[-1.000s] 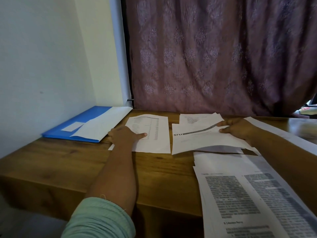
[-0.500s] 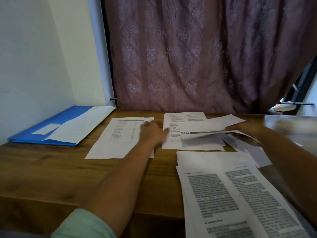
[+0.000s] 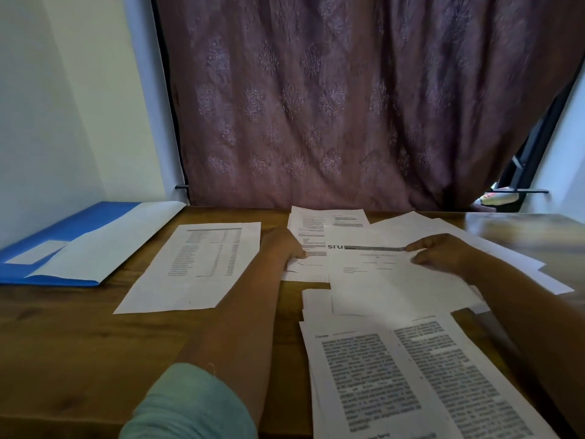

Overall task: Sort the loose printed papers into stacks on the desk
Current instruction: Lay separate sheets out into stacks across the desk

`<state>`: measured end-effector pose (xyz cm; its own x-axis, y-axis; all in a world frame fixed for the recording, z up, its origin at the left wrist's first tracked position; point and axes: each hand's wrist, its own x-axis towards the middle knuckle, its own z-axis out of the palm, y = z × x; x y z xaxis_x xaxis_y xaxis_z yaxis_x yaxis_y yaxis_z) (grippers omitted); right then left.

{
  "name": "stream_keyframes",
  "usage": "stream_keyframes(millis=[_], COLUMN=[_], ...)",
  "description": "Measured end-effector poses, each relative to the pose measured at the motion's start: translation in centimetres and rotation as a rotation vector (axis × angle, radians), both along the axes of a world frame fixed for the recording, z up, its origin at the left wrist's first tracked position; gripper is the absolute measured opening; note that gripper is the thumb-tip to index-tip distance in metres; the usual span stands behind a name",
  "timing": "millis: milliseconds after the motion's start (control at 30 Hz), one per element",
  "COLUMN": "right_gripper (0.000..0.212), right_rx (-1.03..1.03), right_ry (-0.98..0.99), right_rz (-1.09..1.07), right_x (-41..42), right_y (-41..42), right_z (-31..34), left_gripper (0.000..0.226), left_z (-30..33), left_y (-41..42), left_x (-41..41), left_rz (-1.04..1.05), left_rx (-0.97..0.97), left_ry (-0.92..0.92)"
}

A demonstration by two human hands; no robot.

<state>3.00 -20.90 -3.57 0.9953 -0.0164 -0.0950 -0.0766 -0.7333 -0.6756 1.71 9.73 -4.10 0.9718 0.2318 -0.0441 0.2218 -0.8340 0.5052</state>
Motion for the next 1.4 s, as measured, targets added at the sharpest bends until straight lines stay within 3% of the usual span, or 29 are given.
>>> stream_keyframes(millis=[100,300,500,800,967,1067,1167,1300,1400], right_gripper=[0.027,0.027,0.031,0.03,0.028,0.027,0.027,0.026,0.024], right_rx=[0.16,0.26,0.36,0.428,0.427,0.429,0.423,0.304,0.209], right_ry=[0.066,0.045,-0.102,-0.198,-0.195,-0.164,-0.154,-0.223,-0.227], right_rz=[-0.028,-0.033,0.004,0.064,0.043,0.023,0.041,0.065,0.087], right_x=[0.0,0.3,-0.5,-1.6,-1.1,-0.7,-0.8,-0.7,-0.4], right_y=[-0.9,-1.7,-1.9,-2.0,-2.4,-2.1,-1.2,-0.2,0.0], right_z=[-0.1,-1.2,-1.8,-1.4,-1.6,-1.8,-2.0,-2.5,-2.8], left_gripper=[0.043,0.028,0.028,0.008,0.028,0.043,0.058,0.119,0.13], left_z=[-0.3,-0.9,-0.4,-0.1,0.2,0.9,1.2,-0.2,-1.1], left_y=[0.4,1.2,1.4,1.0,0.5,0.9,3.2,7.8,9.3], left_x=[0.5,0.5,-0.3,-0.6,-0.9,-1.9,-2.8,-3.6,-3.5], left_rz=[0.011,0.065,0.119,0.184,0.15,0.127,0.32,0.576,0.577], left_rx=[-0.076,-0.144,-0.368,-0.459,-0.408,-0.098,0.096,0.195,0.132], left_ry=[-0.016,-0.049,0.019,0.026,0.034,-0.039,-0.127,0.145,0.165])
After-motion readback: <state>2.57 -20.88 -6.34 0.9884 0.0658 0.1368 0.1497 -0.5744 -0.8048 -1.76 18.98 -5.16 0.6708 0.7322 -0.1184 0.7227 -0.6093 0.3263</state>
